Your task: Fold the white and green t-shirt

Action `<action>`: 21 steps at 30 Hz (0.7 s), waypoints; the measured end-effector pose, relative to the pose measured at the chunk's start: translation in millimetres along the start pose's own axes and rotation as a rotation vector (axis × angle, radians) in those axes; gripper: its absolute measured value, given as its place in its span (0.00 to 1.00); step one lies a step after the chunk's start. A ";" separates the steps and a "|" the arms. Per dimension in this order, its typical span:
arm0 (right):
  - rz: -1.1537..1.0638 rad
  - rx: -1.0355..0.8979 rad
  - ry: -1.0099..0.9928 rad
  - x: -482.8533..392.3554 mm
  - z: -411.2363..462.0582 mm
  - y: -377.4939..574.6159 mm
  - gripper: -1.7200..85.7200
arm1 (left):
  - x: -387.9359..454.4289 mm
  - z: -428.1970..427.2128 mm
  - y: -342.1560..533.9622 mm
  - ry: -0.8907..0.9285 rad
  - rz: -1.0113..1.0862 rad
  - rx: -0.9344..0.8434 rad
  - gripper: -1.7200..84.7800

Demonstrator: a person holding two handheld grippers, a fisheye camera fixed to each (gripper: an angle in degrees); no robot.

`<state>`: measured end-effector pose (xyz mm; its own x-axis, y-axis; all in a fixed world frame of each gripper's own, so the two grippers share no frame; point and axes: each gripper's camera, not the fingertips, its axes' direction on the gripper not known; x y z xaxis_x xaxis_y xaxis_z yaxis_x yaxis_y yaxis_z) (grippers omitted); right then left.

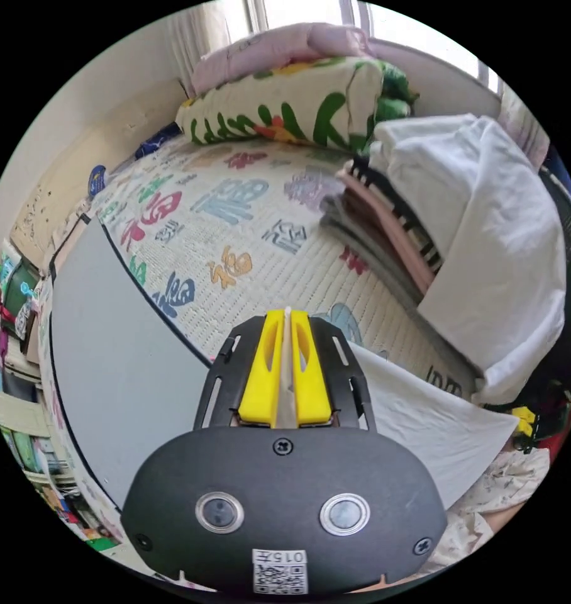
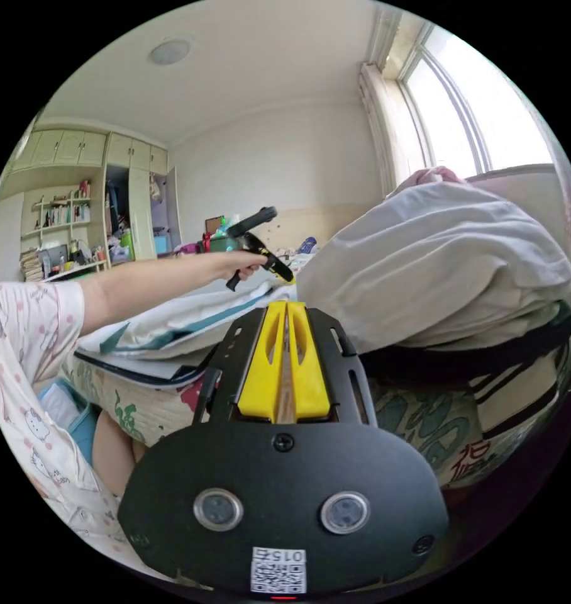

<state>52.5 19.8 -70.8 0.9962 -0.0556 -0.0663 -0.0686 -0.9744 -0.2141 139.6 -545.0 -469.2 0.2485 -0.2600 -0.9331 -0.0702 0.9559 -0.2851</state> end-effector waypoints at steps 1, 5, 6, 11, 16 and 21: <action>0.001 0.042 0.037 0.3 -11.2 -9.5 0.01 | -8.4 -27.3 12.2 0.037 -0.019 0.106 0.02; -0.016 0.184 -0.054 -11.2 -57.4 -42.8 0.01 | -62.2 -116.3 78.9 0.240 -0.115 0.411 0.02; -0.024 0.202 -0.084 -15.6 -63.6 -46.5 0.01 | -71.6 -127.5 91.4 0.269 -0.120 0.442 0.02; -0.113 0.289 -0.341 -76.7 -89.2 -66.4 0.01 | -171.3 -210.3 232.2 0.419 -0.137 0.623 0.02; -0.202 0.204 -0.604 -151.4 -57.4 -79.8 0.01 | -250.8 -246.5 370.8 0.286 -0.155 0.601 0.02; -0.259 0.010 -0.773 -226.9 -5.0 -88.2 0.02 | -329.8 -232.1 485.1 0.238 -0.251 0.546 0.02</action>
<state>-167.2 117.3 -32.0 0.6627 0.3406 -0.6669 0.1544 -0.9336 -0.3234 -200.6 -27.2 -350.7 -0.0323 -0.4474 -0.8938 0.4798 0.7775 -0.4065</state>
